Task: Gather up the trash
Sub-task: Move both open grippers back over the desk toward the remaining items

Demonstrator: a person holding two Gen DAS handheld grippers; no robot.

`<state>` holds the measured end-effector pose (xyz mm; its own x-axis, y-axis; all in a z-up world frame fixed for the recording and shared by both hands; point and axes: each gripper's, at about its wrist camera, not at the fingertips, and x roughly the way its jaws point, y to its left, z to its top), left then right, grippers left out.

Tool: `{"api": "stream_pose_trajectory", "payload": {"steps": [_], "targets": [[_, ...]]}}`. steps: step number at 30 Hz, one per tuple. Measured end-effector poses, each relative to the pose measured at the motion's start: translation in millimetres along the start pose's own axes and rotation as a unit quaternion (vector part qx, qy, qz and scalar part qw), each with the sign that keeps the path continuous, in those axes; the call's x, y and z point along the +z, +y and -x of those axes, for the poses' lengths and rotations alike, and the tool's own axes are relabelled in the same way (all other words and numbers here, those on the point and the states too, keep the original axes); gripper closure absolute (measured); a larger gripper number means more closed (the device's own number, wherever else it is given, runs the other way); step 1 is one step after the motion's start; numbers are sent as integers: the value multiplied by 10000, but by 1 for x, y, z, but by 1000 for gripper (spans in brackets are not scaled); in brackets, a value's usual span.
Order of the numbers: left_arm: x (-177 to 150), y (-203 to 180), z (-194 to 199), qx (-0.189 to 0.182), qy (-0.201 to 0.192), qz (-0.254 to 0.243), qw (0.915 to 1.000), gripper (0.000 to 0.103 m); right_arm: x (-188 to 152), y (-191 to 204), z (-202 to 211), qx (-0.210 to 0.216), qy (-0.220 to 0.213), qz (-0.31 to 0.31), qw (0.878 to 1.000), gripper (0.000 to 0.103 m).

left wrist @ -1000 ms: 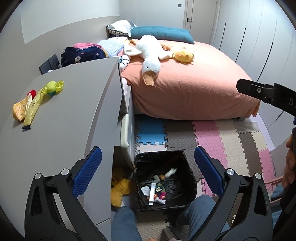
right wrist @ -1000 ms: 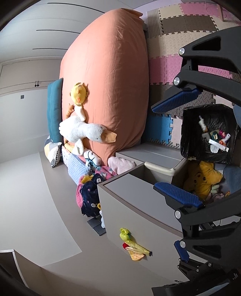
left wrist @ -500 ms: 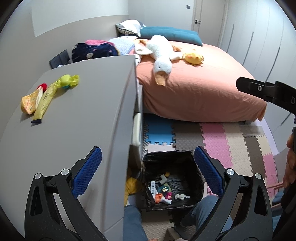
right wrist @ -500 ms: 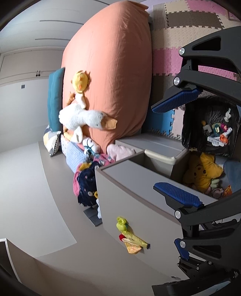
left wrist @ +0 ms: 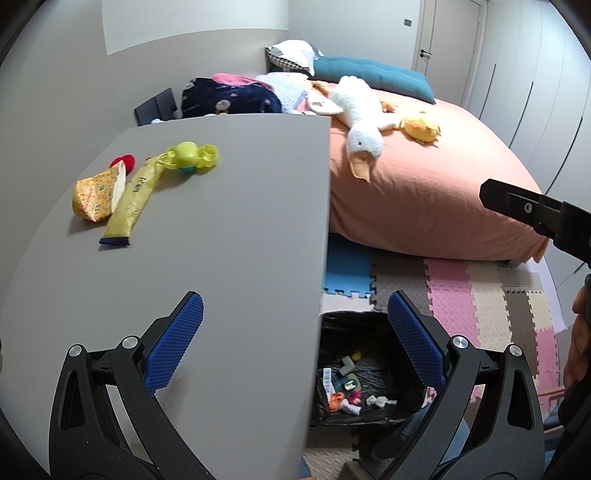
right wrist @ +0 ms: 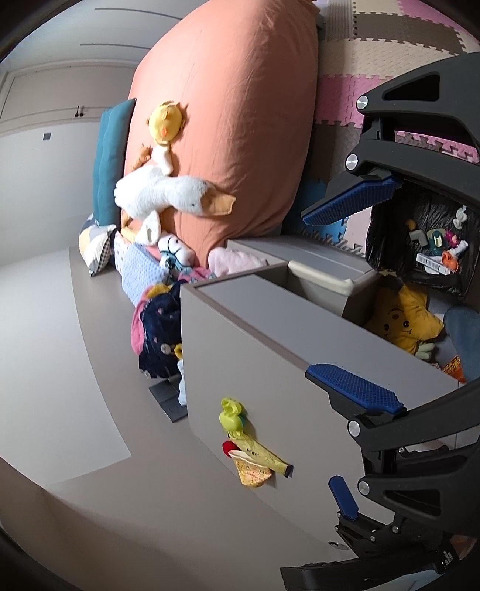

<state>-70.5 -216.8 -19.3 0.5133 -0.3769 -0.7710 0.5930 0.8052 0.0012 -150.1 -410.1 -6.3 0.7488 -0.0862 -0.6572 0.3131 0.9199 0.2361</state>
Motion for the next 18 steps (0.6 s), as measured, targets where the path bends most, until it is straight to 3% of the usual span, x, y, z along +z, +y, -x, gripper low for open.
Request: {"api": "stream_pose_trajectory", "payload": {"steps": [18], "targets": [[25, 79, -25, 444, -87, 320, 9985, 6, 28, 50, -61, 418, 254, 249, 9985, 25]]}}
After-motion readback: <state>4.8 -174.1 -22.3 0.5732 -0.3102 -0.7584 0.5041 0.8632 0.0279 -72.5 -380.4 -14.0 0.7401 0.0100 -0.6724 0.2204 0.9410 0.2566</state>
